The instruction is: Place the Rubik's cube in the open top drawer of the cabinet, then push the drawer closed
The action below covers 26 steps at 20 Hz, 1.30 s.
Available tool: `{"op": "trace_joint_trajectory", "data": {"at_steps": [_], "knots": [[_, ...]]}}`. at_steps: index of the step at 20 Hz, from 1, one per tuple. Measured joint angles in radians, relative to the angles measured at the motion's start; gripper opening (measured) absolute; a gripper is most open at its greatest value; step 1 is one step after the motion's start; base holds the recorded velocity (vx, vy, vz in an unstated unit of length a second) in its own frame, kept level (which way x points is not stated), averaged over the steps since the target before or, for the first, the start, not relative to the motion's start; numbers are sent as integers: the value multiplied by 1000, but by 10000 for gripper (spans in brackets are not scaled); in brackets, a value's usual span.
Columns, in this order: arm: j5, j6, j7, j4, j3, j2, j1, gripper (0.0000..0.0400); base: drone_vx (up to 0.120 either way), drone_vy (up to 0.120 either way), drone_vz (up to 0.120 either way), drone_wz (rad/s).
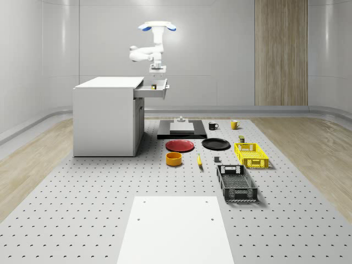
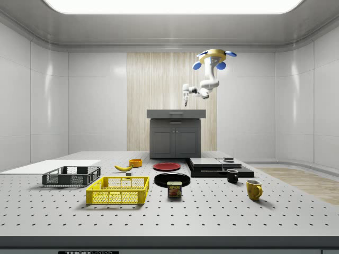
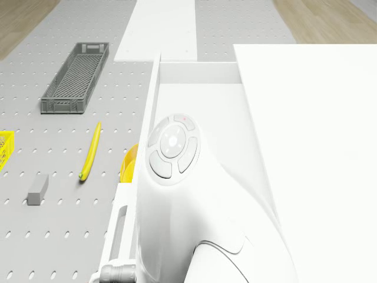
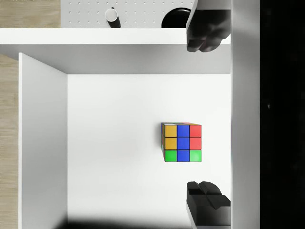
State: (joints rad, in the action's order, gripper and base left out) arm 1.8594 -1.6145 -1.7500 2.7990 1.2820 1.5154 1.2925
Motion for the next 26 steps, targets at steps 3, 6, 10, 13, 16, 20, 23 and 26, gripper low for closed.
{"op": "trace_joint_trajectory", "data": {"at_steps": [3, 6, 10, 13, 16, 20, 23, 26], "knots": [[-7, 2, 0, 2, 7, 1, -1, 400, 0, 120, 0, 0], [-11, 2, -1, 3, 11, 2, -1, 400, 0, 120, 0, 0], [-14, 1, -1, 3, 14, 4, 0, 400, 0, 120, 0, 0], [-16, 1, -2, 3, 15, 5, 0, 400, 0, 120, 0, 0], [-16, -1, -2, 3, 15, 7, 0, 400, 0, 120, 0, 0], [39, 273, -229, -1, 68, 144, 216, 400, 0, 120, 0, 0], [-21, 648, -500, -125, 27, 174, 542, 400, 0, 120, -93, 0], [-100, 883, -652, -265, -53, 165, 831, 400, 0, 120, -120, 0]]}}
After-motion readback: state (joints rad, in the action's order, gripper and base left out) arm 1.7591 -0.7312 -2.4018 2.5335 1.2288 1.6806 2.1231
